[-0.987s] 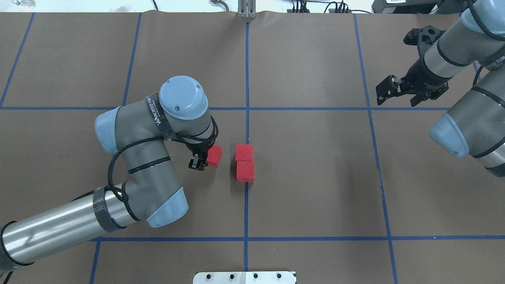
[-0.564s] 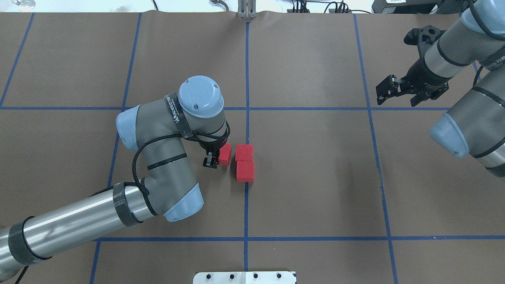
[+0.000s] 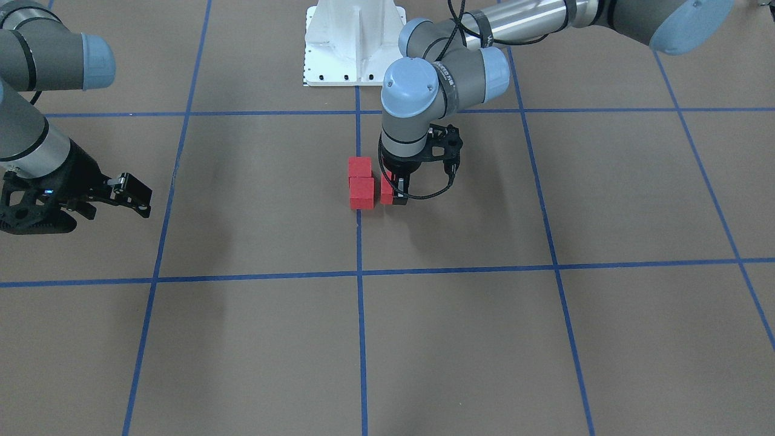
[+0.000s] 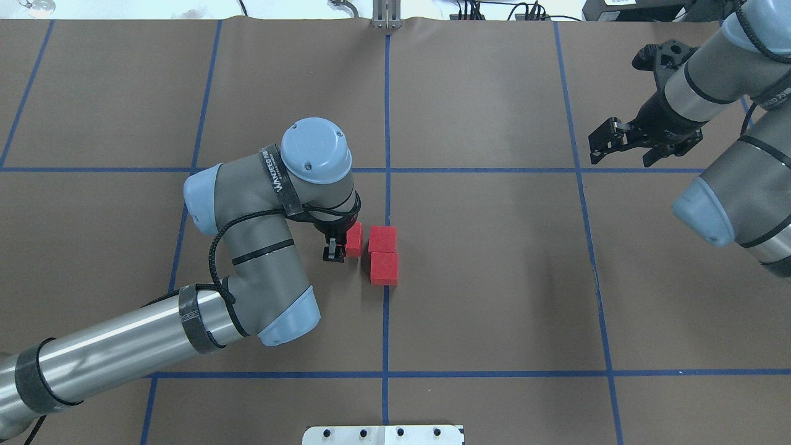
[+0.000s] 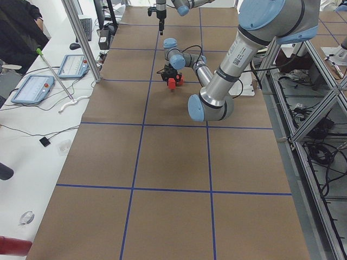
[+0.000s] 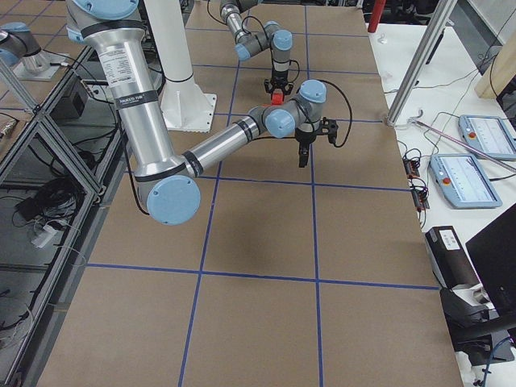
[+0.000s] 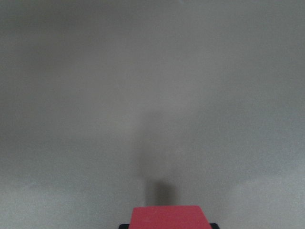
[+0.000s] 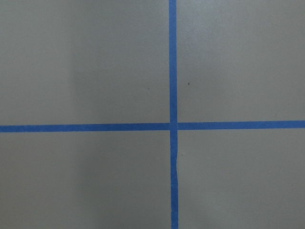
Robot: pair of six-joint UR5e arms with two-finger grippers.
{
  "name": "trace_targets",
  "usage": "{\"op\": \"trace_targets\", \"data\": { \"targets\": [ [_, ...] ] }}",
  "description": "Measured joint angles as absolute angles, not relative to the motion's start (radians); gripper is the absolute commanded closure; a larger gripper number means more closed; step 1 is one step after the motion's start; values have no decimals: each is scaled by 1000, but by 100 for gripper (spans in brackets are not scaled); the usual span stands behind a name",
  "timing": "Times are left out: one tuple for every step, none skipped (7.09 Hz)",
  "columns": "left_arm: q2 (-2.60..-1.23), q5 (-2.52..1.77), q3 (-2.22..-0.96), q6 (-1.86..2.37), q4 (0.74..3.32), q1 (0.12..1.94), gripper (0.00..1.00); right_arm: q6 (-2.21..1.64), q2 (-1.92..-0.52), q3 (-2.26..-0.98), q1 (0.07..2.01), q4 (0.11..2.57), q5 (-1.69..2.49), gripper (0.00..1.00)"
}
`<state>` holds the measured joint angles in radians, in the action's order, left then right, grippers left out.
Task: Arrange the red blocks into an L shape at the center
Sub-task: 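Lower and nudge the red cube against the farther cube of the row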
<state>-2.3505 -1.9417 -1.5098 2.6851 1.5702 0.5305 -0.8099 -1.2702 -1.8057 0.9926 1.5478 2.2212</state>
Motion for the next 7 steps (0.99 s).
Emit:
{"op": "trace_targets", "data": {
  "targets": [
    [-2351, -1941, -1510, 2696, 1571, 531, 100, -810, -1270, -1806, 993, 1548, 2221, 0],
    [-2352, -1941, -1504, 2700, 1577, 531, 100, -810, -1271, -1806, 992, 1548, 2221, 0],
    [-2353, -1941, -1492, 2702, 1593, 530, 100, -810, -1271, -1806, 992, 1548, 2221, 0],
    [-2354, -1941, -1482, 2703, 1608, 529, 100, -810, -1271, -1806, 992, 1548, 2221, 0],
    [-2355, -1941, -1478, 2703, 1615, 529, 100, -810, -1270, -1806, 992, 1548, 2221, 0],
    [-2358, -1941, -1473, 2703, 1617, 529, 100, -810, -1269, -1806, 992, 1548, 2221, 0],
    [-2362, -1942, -1465, 2703, 1618, 529, 100, -810, -1269, -1806, 992, 1548, 2221, 0]
  ]
}}
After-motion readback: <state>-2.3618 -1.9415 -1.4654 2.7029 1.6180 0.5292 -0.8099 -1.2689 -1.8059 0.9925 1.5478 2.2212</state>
